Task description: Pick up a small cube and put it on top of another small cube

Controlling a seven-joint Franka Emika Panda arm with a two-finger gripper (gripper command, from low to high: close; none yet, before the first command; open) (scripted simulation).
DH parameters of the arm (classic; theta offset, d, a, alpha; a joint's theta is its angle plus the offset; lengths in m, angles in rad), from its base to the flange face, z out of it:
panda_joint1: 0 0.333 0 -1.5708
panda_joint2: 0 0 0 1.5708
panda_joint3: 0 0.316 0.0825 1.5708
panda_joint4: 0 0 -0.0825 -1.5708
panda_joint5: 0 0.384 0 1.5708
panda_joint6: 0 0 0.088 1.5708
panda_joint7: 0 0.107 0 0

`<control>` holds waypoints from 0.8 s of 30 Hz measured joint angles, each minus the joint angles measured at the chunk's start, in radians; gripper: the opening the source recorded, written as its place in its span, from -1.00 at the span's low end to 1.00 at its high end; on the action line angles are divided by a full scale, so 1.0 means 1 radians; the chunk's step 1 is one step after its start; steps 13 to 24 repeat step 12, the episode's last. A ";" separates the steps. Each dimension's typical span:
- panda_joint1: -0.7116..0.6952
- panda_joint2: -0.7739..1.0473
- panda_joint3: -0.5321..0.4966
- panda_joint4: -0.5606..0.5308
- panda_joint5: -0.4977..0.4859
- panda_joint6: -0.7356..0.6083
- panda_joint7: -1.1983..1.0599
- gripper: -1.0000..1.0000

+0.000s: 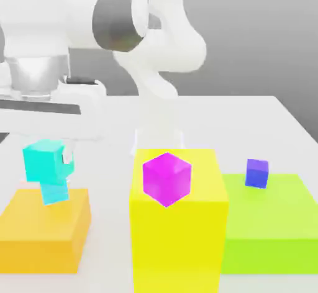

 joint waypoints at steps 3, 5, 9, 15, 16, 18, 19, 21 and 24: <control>-0.086 -0.049 0.000 -0.077 -0.068 -0.063 0.087 -1.00; -0.100 -0.015 -0.002 -0.109 -0.078 -0.022 0.107 -1.00; -0.100 0.090 -0.012 -0.152 -0.068 0.117 0.101 1.00; -0.100 0.090 -0.012 -0.152 -0.068 0.117 0.101 1.00; -0.100 0.090 -0.012 -0.152 -0.068 0.117 0.101 1.00; -0.100 0.090 -0.012 -0.152 -0.068 0.117 0.101 1.00; -0.100 0.090 -0.012 -0.152 -0.068 0.117 0.101 1.00; -0.100 0.090 -0.012 -0.152 -0.068 0.117 0.101 1.00; -0.100 0.090 -0.012 -0.152 -0.068 0.117 0.101 1.00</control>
